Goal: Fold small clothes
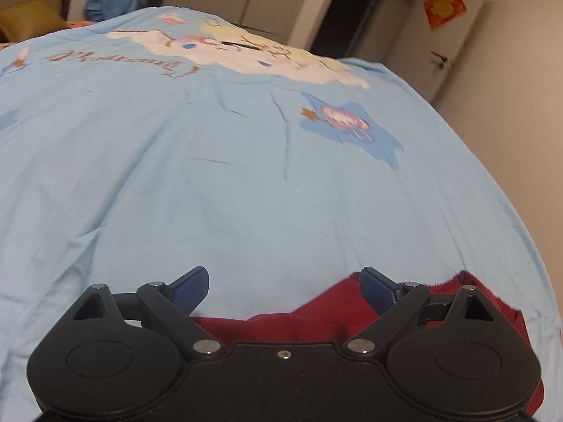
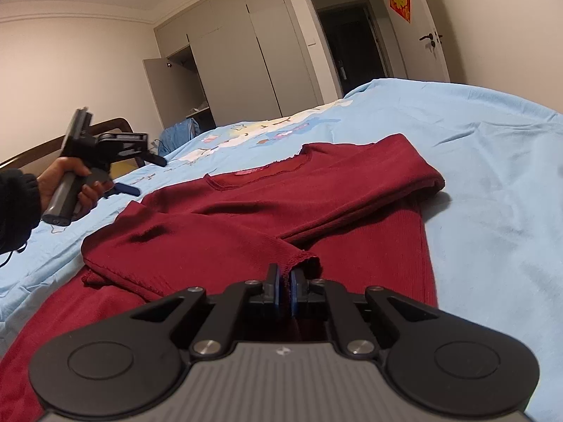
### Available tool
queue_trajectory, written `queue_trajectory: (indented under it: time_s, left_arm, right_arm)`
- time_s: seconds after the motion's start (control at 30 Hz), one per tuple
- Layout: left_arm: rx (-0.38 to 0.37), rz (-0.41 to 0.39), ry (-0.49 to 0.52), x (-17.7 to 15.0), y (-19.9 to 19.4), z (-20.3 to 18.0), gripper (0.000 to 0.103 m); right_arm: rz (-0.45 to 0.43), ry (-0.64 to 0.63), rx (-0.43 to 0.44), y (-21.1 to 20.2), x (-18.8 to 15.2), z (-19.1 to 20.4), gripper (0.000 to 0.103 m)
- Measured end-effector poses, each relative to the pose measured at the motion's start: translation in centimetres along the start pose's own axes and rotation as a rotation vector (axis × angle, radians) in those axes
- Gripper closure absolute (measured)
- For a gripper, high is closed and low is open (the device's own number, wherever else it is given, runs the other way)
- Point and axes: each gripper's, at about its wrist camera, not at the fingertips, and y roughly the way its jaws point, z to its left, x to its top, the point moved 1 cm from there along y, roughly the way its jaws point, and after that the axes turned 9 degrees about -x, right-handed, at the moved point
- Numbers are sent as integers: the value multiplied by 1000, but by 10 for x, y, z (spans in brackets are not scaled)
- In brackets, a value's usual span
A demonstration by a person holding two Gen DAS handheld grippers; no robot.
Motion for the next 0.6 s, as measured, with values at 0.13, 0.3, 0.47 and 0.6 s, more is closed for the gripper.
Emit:
queue_trajectory:
  time_s: [0.13,0.3,0.47,0.6]
  left_arm:
    - [7,140,140,-6,30,-27,22]
    - [102,241,238,-21,53,-36,43]
    - [89,207,227,-18,50,-41,90]
    - [165,34,482,-29,27,-82,97]
  right_arm:
    - [-9,-1,20,-2,-1,1,82]
    - [-31,0,39,-7,-2,2,65]
    - [-34,17,51,-8,-2,-1,63]
    - [-36,22,54,-9,-3,-2,62]
